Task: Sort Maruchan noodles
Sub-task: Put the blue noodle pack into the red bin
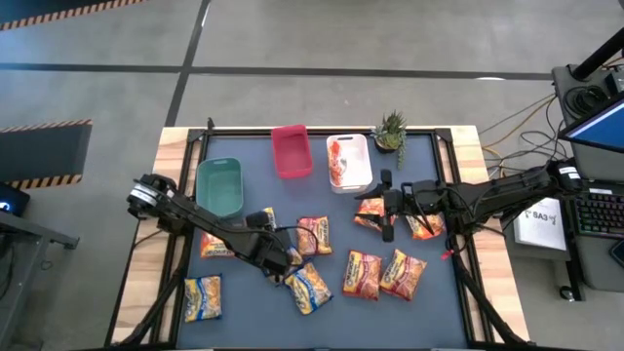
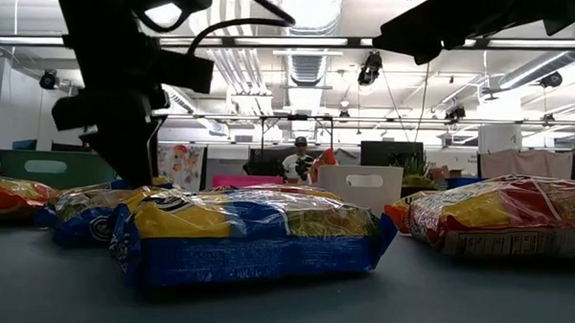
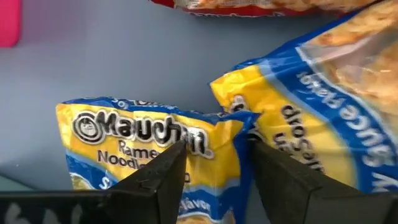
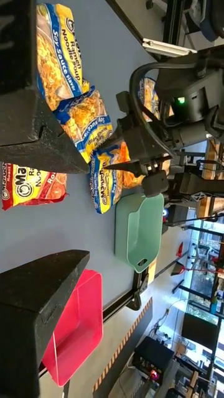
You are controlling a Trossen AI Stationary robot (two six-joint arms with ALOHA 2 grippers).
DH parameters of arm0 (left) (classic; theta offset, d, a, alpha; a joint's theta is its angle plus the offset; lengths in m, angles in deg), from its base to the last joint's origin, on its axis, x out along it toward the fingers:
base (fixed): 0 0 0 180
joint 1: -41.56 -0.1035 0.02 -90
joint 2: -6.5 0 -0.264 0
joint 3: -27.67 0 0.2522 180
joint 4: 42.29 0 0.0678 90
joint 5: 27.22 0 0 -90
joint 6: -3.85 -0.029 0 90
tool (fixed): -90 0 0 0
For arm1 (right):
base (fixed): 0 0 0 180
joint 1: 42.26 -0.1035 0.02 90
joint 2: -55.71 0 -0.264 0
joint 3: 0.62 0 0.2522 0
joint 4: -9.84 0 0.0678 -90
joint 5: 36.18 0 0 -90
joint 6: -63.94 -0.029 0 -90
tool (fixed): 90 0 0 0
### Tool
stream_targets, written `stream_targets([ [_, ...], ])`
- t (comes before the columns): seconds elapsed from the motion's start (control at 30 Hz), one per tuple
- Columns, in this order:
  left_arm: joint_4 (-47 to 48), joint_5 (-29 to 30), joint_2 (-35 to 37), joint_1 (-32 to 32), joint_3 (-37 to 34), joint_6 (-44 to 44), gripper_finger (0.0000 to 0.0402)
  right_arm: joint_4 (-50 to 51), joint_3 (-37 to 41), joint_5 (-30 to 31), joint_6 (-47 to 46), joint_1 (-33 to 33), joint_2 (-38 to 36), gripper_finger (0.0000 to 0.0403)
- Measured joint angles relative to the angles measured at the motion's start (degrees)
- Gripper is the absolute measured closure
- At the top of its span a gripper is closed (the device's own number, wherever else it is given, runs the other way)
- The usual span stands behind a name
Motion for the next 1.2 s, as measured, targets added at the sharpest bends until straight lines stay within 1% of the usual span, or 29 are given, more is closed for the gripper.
stream_targets([
  [0.17, -1.1, 1.4, 0.0, 0.0, -1.4, 0.3, 0.0255, 0.0, 0.0, 0.0, 0.0, 0.2, 0.0, 0.0202],
  [0.27, -1.5, 1.5, 0.0, 0.0, -1.9, 0.3, 0.0281, 0.0, 0.0, 0.0, 0.0, 0.3, 0.0, 0.0202],
  [0.37, -1.7, 2.5, 0.0, 0.0, -2.0, 0.3, 0.0326, 0.0, 0.0, 0.0, 0.0, 0.5, 0.0, 0.0202],
  [0.47, -2.2, 3.5, 0.0, 0.0, -1.9, -0.3, 0.0383, 0.0, 0.0, 0.0, 0.0, 0.6, 0.0, 0.0202],
  [0.5, -2.6, 3.7, 0.0, 0.0, -1.9, -0.4, 0.0392, 0.0, 0.0, 0.0, 0.0, 0.6, 0.0, 0.0202],
  [0.77, -9.4, 4.3, 1.0, -0.1, -1.9, -4.5, 0.0401, 0.0, 0.0, 0.1, 0.1, 0.6, 0.0, 0.0202],
  [0.9, -13.4, 7.5, 3.0, -0.2, -1.8, -7.6, 0.0401, 0.0, 0.0, 0.1, 0.1, 0.6, 0.0, 0.0202],
  [1.1, -13.6, 13.1, 6.6, -2.3, -1.8, -9.3, 0.0402, 0.0, 0.0, 0.1, 0.4, 0.6, 0.0, 0.0202],
  [1.17, -13.6, 11.9, 7.6, -3.3, -1.8, -10.8, 0.0402, 0.0, 0.0, 0.1, 0.4, 0.6, 0.0, 0.0202],
  [1.2, -13.6, 9.8, 7.9, -3.7, -1.8, -11.9, 0.0402, 0.0, 0.0, 0.1, 0.4, 0.6, 0.0, 0.0202],
])
